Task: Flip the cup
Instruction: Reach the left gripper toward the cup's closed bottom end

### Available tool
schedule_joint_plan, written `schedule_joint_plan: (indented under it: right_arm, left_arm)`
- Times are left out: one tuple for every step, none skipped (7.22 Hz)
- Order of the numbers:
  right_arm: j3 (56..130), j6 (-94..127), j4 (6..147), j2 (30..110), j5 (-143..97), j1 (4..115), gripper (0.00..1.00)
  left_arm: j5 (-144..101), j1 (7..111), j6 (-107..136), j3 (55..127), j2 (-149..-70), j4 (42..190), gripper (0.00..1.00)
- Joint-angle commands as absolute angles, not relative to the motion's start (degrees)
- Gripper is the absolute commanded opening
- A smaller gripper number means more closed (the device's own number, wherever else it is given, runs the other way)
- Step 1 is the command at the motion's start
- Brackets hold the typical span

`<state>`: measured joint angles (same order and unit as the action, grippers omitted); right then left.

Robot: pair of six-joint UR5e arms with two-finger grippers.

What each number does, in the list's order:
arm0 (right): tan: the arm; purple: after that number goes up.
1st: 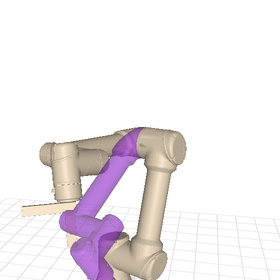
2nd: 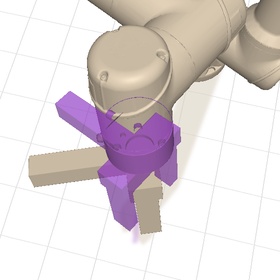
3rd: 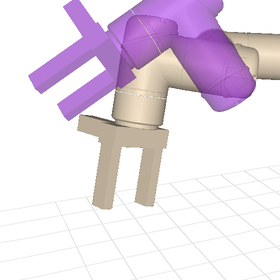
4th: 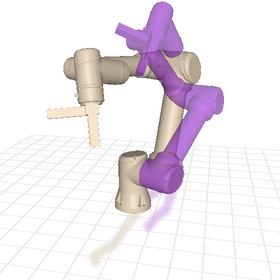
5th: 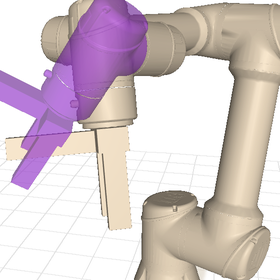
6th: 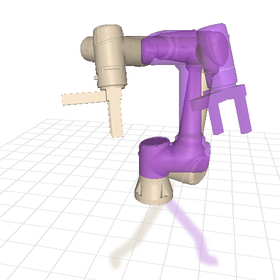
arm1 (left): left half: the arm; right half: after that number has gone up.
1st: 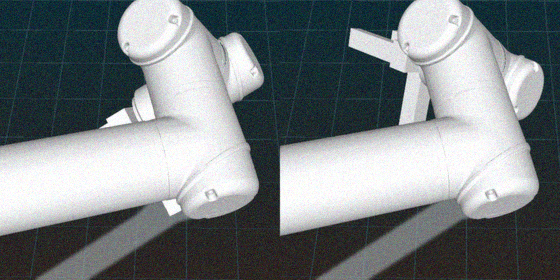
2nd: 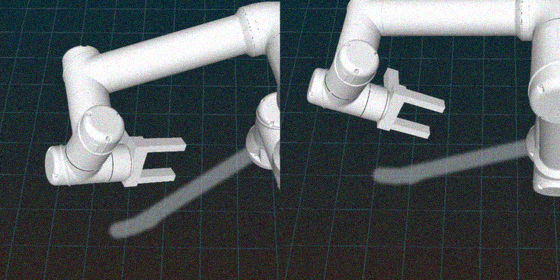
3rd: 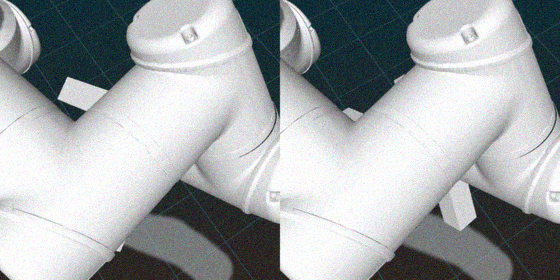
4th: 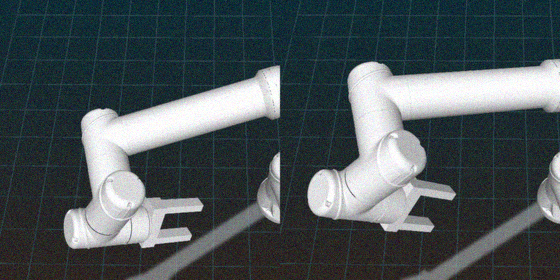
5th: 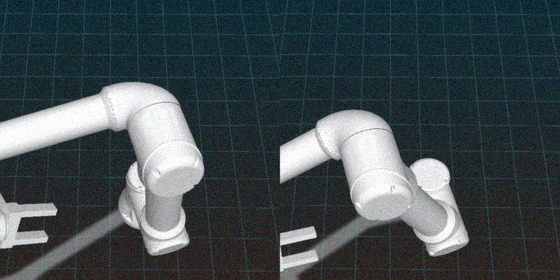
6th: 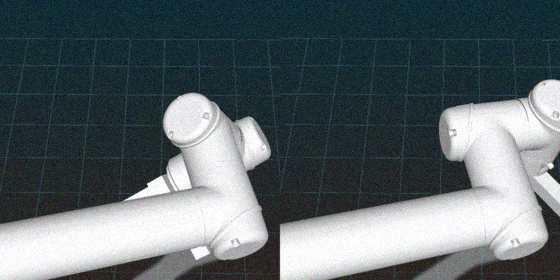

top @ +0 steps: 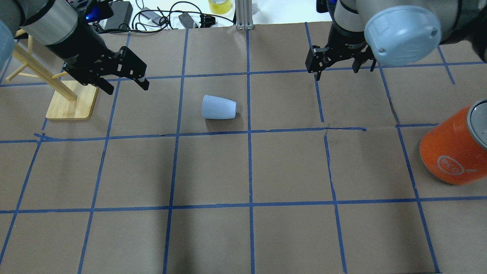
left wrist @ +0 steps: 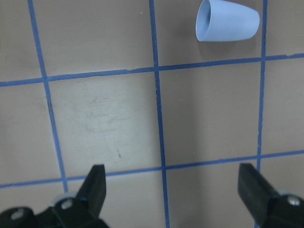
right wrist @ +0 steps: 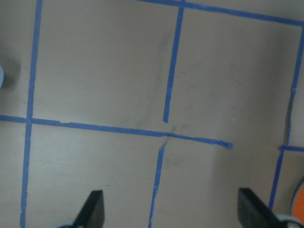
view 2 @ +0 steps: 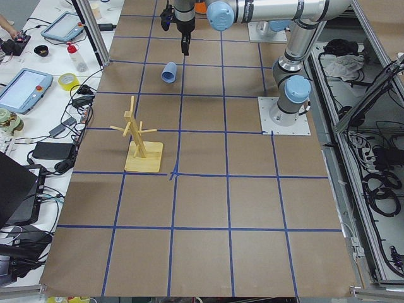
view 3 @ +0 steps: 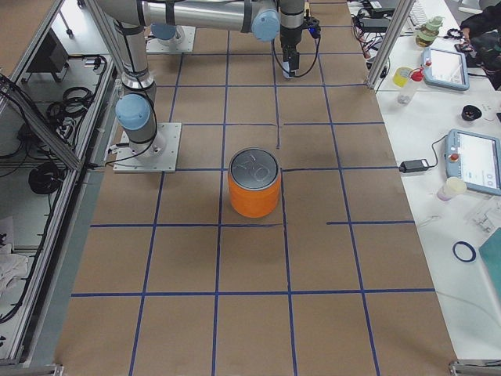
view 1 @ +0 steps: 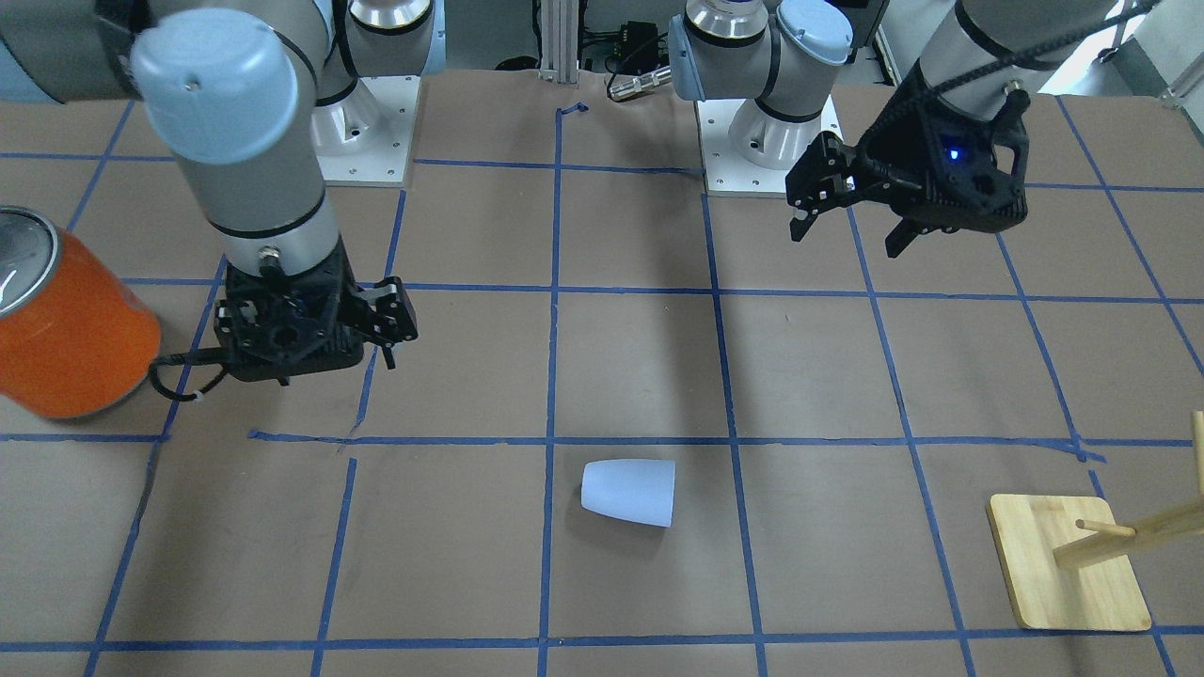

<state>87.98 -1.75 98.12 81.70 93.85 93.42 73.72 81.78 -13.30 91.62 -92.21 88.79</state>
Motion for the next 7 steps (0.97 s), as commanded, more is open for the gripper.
schedule_joint_plan:
  right_arm:
    - [88.1,4.0,91.9,85.4,93.9,92.4,1.0]
    - [88.1,2.1,88.9,85.6,93.7,91.3,1.0]
    - [88.1,-0.5,88.9,85.8,93.3,90.3,1.0]
    - [88.1,-0.8,88.6,85.8,93.3,88.3,1.0]
    - [88.0,-0.8,88.6,86.0,93.1,86.8,1.0]
    - [88.2,-0.8,88.5,86.0,92.9,86.9,1.0]
    - [88.2,-0.9,89.0,86.0,92.4,86.9,1.0]
  left_arm:
    - [67.2,80.8,-14.7,97.4,-96.7,77.7,1.0]
    - [62.4,80.8,-14.8,98.9,-99.1,75.5,1.0]
    - [60.6,80.8,-14.6,99.3,-102.0,73.3,1.0]
    - [57.3,80.8,-14.6,99.4,-105.6,69.4,1.0]
    - [54.7,80.8,-14.3,99.2,-109.6,64.6,1.0]
    - [52.8,80.8,-14.2,99.4,-113.1,61.5,1.0]
    - [51.2,80.8,-14.2,99.4,-115.5,61.3,1.0]
